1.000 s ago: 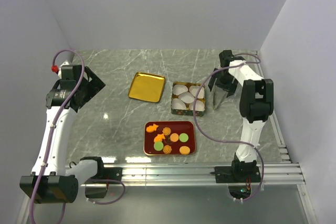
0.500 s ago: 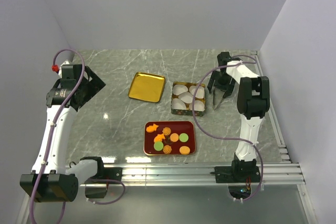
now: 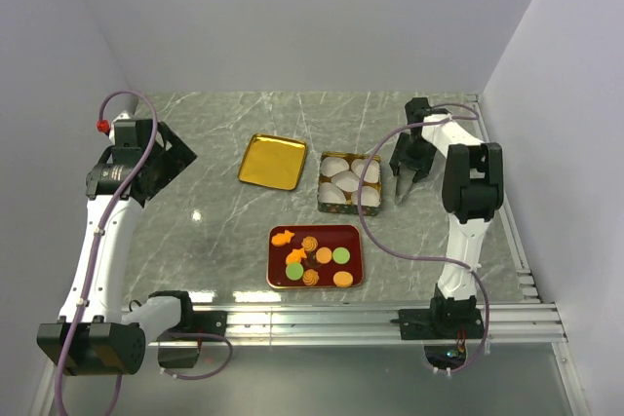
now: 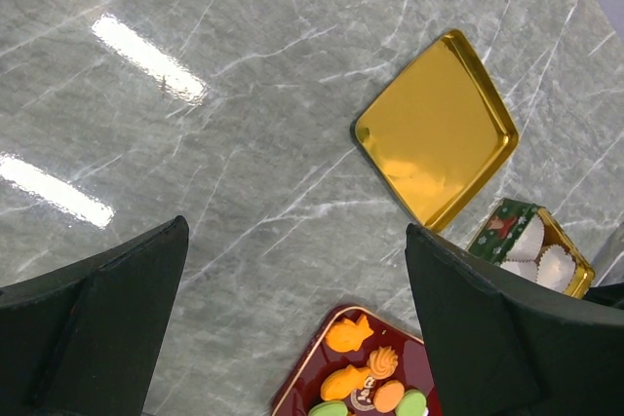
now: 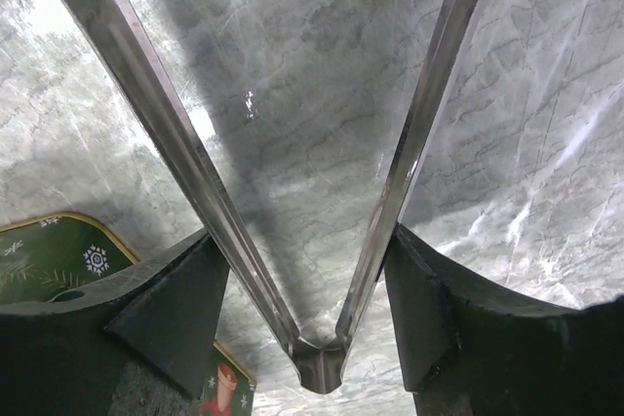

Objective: Pack the cookies

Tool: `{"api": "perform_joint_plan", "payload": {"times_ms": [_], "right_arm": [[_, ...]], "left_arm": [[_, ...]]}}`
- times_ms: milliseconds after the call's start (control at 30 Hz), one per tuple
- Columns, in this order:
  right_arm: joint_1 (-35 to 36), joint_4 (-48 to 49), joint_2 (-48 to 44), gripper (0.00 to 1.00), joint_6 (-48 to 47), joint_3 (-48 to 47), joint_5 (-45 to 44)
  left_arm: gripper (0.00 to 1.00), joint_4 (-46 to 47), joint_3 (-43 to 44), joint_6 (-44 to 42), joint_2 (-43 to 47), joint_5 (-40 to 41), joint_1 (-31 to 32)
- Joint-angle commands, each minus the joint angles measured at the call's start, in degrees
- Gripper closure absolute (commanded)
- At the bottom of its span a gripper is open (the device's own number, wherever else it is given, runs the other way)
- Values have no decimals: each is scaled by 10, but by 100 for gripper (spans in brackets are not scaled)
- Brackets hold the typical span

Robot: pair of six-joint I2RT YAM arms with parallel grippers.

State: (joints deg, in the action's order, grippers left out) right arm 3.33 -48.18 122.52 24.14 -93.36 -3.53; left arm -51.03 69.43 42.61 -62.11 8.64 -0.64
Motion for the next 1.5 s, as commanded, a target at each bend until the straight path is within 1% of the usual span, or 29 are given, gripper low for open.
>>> {"api": "perform_joint_plan", "payload": {"times_ms": [0,100,233,267,300,367,567,833,967,1067,1200,1300,1467], "right_arm": [[-3,-30,-56,31,1,-16,-3],[-3,-61,-97,31,5,-52,-7],[-3,-111,-152,31,12,-76,11],[-3,-118,-177,31,13,-76,15],[-3,-128,-189,31,13,-71,26],[-3,-139,-225,31,19,-61,30],[-2,-149,-317,31,30,20,57],[-3,-176,-389,31,20,49,78],[1,-191,-429,32,13,57,115],[15,-205,-455,32,7,63,131],[52,-234,-483,32,0,71,142],[92,-245,-504,33,3,87,141],[186,-252,-528,34,19,110,136]], "left_arm": [[1,18,0,-9,10,-15,2],[1,21,-7,-5,10,-25,2],[2,27,-15,-2,8,-41,2],[2,28,-16,-1,8,-42,2],[2,29,-18,0,7,-44,17],[2,33,-21,2,4,-48,23],[3,45,-22,5,-14,-58,45],[0,55,11,1,-33,-37,73],[1,48,26,2,-38,-13,77],[1,56,22,15,-38,-9,77],[1,89,8,20,-29,-45,77],[1,96,7,18,-28,-61,77],[1,95,13,12,-24,-65,77]]}}
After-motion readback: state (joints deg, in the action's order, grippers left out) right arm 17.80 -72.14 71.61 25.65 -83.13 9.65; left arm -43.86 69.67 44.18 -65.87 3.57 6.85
